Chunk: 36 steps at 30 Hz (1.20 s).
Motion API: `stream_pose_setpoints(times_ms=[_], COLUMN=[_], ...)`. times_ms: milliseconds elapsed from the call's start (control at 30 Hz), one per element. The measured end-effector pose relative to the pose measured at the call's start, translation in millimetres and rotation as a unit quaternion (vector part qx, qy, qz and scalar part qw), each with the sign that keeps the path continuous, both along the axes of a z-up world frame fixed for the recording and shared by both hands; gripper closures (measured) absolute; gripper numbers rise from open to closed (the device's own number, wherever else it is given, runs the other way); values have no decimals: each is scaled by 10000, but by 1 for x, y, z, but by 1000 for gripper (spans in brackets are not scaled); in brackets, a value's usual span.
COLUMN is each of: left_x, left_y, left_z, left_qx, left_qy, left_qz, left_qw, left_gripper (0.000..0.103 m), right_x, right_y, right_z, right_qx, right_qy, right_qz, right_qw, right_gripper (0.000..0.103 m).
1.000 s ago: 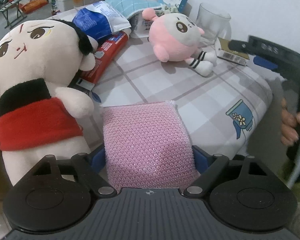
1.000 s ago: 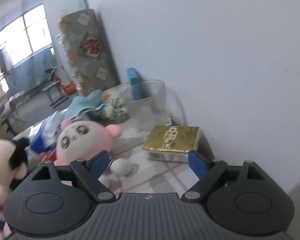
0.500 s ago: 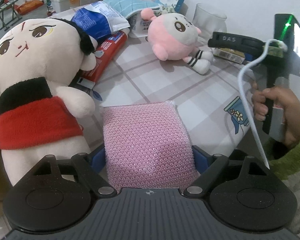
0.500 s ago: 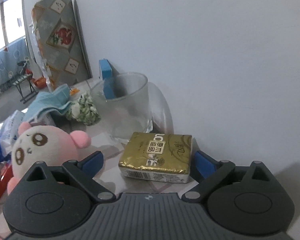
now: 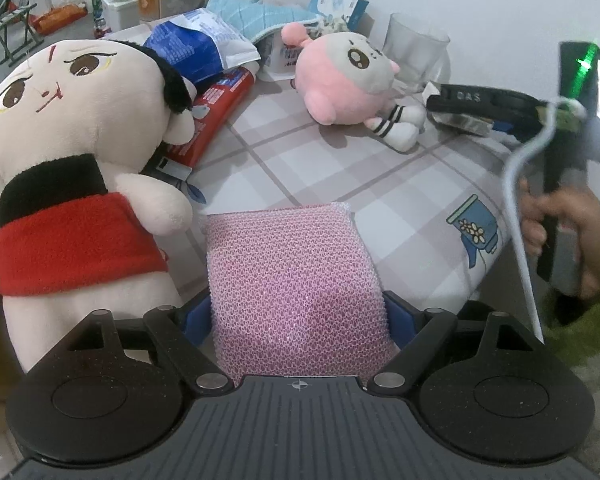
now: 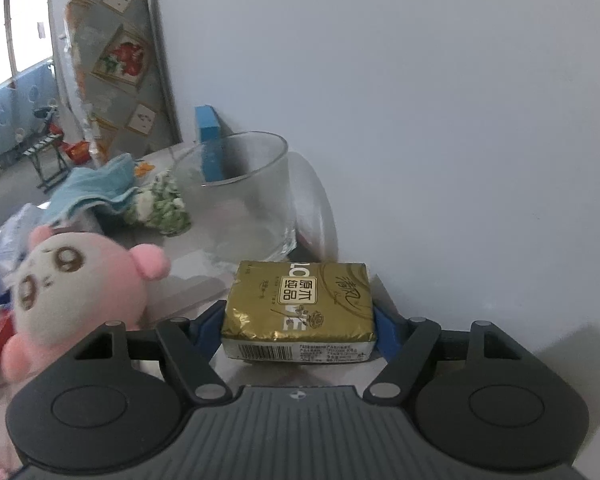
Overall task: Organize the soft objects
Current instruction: 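Grasp the gold tissue pack with the right tool and lift it, then carry the pink pad into the cardboard box and open the left tool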
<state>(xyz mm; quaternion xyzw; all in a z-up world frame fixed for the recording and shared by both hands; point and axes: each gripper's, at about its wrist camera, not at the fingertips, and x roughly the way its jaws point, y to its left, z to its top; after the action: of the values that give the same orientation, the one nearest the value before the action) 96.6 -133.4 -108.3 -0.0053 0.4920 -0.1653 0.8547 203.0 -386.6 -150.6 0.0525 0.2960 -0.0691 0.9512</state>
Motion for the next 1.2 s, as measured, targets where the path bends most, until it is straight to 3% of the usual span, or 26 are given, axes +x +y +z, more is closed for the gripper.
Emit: stream_pose_setpoints(times_ms=[400, 767, 967, 1200], left_x=[-29, -96, -136, -154], left_y=[15, 61, 126, 210], left_z=[20, 80, 125, 163], left_qx=[-224, -399, -573, -559], left_qy=[-243, -924, -1492, -1886], left_qz=[44, 363, 1039, 2015], left_qw=[9994, 9943, 9817, 9595], left_gripper=[19, 19, 19, 19], right_x=[-86, -161, -187, -189], right_y=[4, 30, 78, 159], right_z=[26, 74, 113, 160], right_qx=[573, 1125, 1288, 1650], right_qy=[-295, -902, -1334, -1557], right_qz=[612, 1410, 2358, 3547], right_qw=[9960, 9795, 9539, 9070], right_gripper=[31, 31, 31, 31])
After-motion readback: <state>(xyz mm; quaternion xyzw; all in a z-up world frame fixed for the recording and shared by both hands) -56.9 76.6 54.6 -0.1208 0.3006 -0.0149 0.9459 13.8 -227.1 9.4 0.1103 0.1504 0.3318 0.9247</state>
